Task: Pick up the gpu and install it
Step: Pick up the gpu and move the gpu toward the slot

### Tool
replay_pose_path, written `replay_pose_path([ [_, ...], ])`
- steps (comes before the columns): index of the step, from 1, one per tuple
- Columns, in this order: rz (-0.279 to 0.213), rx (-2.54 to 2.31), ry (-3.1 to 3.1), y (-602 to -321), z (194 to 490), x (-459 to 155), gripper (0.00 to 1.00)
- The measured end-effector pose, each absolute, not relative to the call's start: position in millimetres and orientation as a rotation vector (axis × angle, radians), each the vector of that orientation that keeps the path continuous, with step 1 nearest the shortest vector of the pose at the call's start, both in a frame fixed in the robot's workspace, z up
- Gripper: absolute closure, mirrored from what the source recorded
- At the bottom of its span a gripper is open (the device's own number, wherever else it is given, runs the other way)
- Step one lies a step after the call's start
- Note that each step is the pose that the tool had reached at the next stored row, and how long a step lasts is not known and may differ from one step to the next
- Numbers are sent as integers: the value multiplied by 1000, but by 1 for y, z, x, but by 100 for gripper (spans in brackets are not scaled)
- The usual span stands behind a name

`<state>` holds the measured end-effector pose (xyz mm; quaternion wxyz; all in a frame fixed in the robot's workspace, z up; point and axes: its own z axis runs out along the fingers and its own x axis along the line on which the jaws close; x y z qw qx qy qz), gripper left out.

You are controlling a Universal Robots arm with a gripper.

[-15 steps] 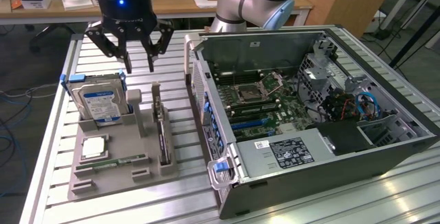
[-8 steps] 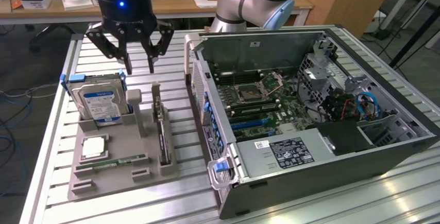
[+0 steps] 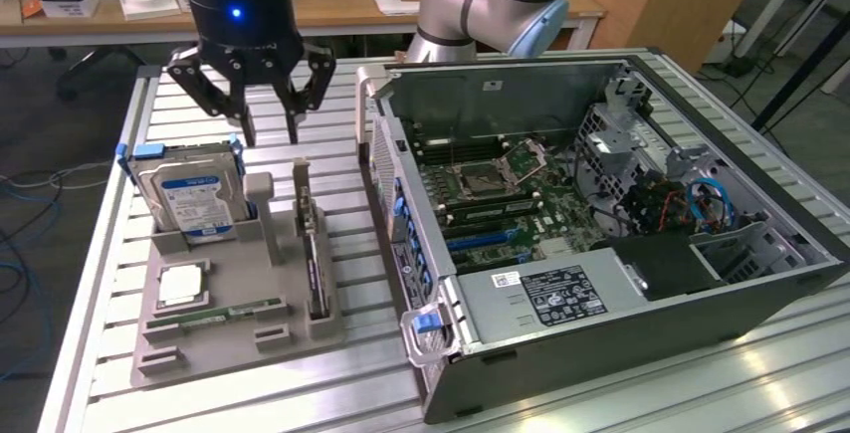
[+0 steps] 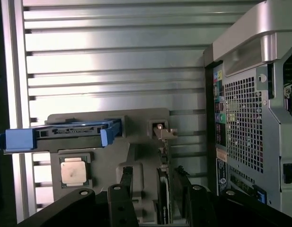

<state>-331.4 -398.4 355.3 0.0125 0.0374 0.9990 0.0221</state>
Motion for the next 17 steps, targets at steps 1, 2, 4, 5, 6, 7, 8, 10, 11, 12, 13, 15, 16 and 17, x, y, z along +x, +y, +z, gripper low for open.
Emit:
replay_pose_path([
  [1, 69, 117, 3114, -398, 355, -331, 53],
  [2, 69, 117, 3114, -398, 354, -331, 53],
  [4, 69, 117, 3114, -398, 353, -331, 53],
  [5, 69, 117, 3114, -398, 352, -331, 53],
  [6, 69, 117, 3114, -398, 352, -331, 53],
  [7, 69, 117, 3114, -398, 352, -331, 53],
  [8, 68, 117, 3114, -399, 351, -330, 53],
  [10, 66, 117, 3114, -399, 351, -329, 53],
  [11, 64, 117, 3114, -400, 351, -328, 53],
  [12, 62, 117, 3114, -401, 351, -328, 53],
  [13, 60, 117, 3114, -401, 351, -328, 53],
  [15, 47, 116, 3114, -405, 350, -326, 53],
  [16, 31, 116, 3113, -407, 349, -325, 53],
  [17, 17, 116, 3113, -409, 349, -324, 53],
])
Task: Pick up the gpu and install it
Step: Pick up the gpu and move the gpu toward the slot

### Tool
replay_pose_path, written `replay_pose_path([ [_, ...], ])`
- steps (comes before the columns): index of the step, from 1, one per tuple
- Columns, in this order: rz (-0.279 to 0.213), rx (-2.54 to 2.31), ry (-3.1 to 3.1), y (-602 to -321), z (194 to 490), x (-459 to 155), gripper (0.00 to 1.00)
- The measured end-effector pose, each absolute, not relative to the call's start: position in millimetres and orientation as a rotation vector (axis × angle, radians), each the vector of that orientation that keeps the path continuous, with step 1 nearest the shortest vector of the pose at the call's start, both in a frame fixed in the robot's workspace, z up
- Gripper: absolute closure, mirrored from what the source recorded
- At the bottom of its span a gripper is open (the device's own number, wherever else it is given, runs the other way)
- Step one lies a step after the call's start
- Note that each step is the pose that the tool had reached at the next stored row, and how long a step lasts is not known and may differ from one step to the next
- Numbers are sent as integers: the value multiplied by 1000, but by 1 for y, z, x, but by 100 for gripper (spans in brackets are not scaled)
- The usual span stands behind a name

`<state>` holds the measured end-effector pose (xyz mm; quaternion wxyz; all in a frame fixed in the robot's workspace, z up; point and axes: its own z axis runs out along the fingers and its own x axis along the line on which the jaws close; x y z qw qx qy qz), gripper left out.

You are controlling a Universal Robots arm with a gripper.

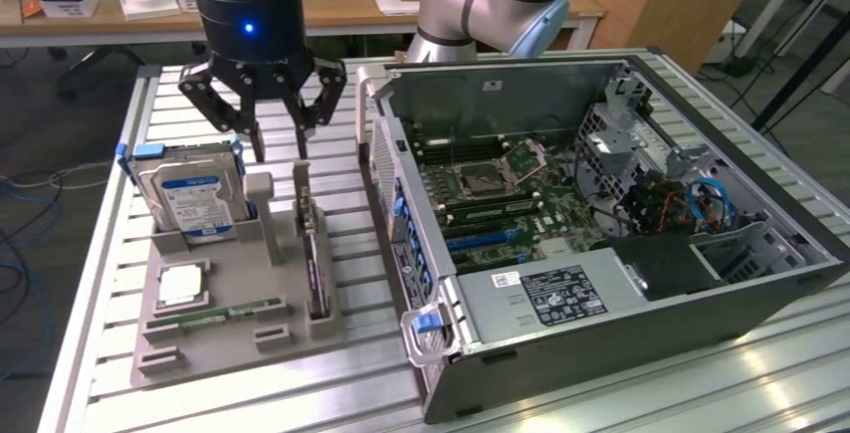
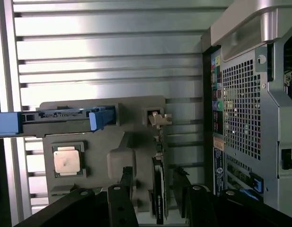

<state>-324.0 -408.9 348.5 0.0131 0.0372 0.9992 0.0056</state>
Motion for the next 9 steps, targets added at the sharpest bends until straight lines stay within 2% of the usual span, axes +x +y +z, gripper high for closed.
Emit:
replay_pose_path([
  [9, -6, 116, 3113, -411, 347, -323, 53],
])
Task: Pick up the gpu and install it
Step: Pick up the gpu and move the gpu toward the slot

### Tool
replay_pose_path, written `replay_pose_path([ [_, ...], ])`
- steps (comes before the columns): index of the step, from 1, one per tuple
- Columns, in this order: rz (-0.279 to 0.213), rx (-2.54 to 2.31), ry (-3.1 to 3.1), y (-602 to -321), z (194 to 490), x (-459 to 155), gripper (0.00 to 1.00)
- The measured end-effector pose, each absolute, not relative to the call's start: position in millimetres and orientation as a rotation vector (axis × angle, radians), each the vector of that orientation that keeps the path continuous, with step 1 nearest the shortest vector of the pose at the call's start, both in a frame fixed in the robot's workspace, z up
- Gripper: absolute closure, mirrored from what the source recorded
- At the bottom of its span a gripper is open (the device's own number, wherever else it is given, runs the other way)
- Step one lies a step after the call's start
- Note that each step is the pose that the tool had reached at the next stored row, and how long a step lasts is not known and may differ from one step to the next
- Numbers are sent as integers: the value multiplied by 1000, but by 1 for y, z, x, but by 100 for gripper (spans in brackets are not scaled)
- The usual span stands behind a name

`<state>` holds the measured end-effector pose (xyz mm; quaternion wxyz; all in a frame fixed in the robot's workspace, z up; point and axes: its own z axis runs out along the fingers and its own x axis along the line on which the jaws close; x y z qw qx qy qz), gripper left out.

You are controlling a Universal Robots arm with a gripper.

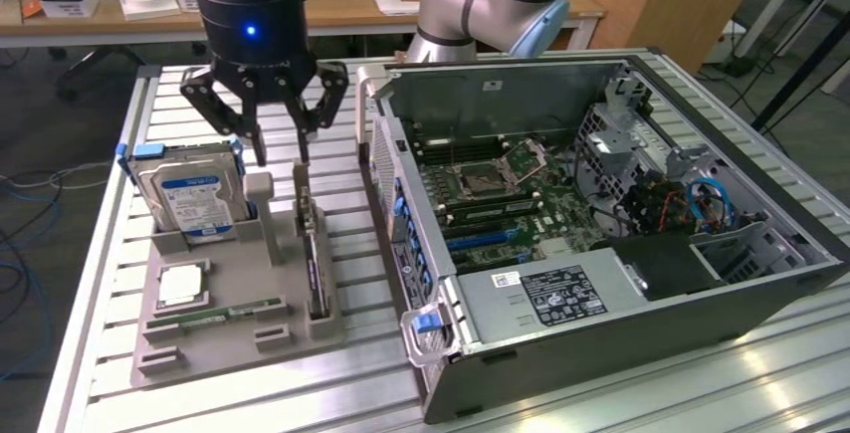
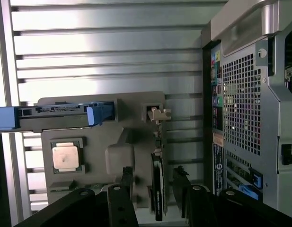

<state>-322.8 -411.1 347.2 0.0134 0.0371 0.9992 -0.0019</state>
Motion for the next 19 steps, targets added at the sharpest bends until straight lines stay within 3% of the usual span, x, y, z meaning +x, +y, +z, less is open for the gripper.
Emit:
replay_pose_path([
  [19, -36, 115, 3112, -415, 342, -320, 53],
])
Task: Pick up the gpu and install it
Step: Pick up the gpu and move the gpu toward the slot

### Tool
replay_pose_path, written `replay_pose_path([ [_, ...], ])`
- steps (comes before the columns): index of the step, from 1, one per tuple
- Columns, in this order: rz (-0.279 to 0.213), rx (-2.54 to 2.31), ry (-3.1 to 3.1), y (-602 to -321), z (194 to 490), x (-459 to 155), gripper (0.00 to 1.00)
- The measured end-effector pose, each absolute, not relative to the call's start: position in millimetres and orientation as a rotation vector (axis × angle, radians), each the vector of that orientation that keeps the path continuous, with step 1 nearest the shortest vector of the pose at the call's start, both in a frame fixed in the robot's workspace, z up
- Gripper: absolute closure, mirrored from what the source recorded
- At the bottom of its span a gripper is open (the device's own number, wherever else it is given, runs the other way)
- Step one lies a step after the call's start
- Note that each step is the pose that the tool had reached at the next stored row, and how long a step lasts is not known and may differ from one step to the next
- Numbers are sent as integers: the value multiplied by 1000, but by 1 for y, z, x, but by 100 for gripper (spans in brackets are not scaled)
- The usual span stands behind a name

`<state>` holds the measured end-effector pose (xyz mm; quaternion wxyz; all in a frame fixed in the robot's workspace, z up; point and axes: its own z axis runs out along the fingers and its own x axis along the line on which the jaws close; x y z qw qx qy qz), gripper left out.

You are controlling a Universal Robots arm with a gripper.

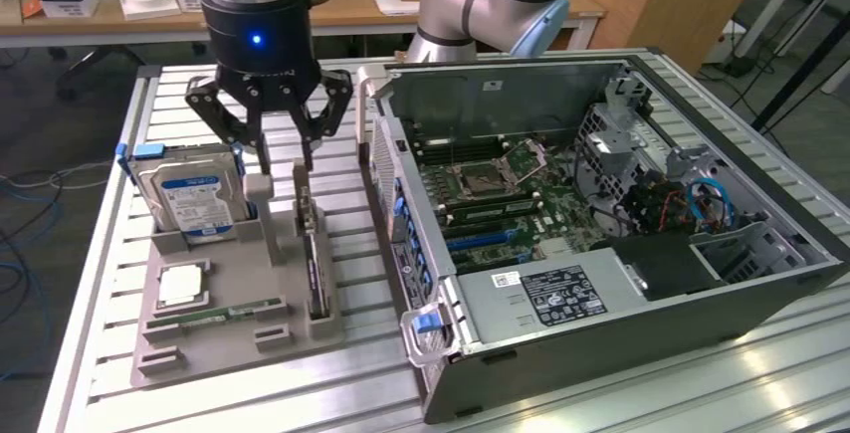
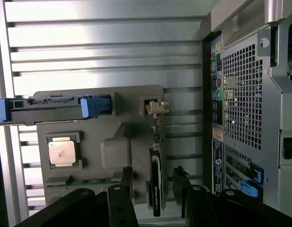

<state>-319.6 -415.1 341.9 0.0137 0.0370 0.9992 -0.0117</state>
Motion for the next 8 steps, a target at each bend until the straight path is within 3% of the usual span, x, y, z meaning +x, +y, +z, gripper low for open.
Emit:
replay_pose_path([
  [8, -56, 115, 3111, -420, 339, -313, 53],
])
